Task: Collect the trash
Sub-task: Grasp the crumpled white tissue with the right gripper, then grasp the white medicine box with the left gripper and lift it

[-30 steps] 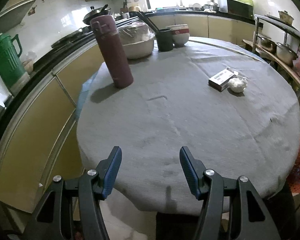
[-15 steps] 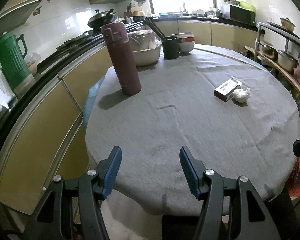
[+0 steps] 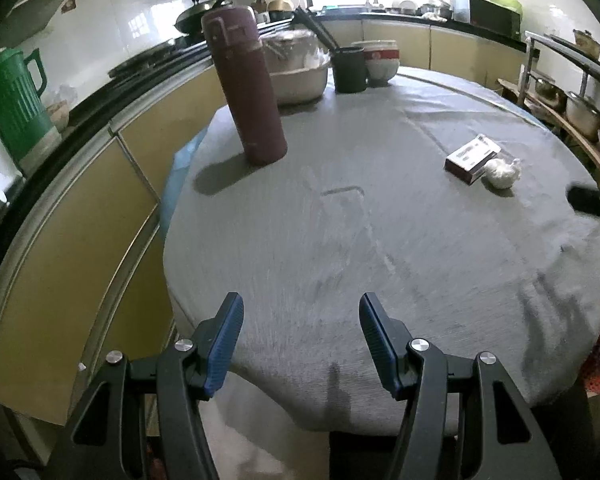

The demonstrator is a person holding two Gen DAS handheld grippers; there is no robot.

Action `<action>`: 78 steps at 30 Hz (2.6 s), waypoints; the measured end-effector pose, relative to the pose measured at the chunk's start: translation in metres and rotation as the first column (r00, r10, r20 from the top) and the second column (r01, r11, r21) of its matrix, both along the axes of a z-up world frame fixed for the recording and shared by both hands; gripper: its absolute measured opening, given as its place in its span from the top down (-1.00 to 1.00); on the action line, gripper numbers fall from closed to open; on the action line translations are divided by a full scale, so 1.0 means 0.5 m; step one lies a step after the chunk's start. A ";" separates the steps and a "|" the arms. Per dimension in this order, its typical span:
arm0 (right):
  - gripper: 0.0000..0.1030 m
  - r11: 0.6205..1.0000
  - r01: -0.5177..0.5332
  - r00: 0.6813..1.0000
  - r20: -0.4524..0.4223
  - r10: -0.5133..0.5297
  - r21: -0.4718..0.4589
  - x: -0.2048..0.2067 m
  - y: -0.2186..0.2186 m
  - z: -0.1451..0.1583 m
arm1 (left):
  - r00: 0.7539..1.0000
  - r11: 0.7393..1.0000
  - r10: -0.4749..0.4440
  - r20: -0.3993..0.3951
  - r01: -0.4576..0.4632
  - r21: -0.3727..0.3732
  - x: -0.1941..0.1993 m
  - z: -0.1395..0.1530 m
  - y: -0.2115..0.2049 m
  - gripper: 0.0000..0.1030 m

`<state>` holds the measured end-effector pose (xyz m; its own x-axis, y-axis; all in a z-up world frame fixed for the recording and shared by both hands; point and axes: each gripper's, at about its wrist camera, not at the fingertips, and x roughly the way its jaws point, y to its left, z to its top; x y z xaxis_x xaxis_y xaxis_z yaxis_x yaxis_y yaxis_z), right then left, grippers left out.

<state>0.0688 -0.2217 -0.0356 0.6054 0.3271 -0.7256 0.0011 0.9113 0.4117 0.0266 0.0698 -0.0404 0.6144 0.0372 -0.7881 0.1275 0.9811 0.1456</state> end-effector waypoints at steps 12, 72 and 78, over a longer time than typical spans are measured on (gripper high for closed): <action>0.31 0.978 0.190 0.975 -0.137 -0.177 0.084 0.199 -0.068 -0.110 | 0.999 1.000 0.016 -0.035 -0.015 0.015 0.018 -0.019 -0.011 -0.19; 0.45 0.978 0.161 0.986 0.009 -0.164 0.130 -0.134 -0.177 -0.052 | 0.890 0.901 -0.426 -0.163 0.401 -0.166 0.360 -0.087 -0.398 0.89; 0.45 0.975 0.175 0.983 0.021 -0.180 0.139 -0.155 -0.183 -0.046 | 0.886 0.895 -0.443 -0.141 0.426 -0.134 0.342 -0.066 -0.392 0.65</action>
<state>-0.0085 -0.3129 -0.0588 0.6856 0.3065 -0.6603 0.1421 0.8332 0.5344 0.1974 -0.1264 -0.0732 0.4141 -0.2849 -0.8645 0.5576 0.8301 -0.0065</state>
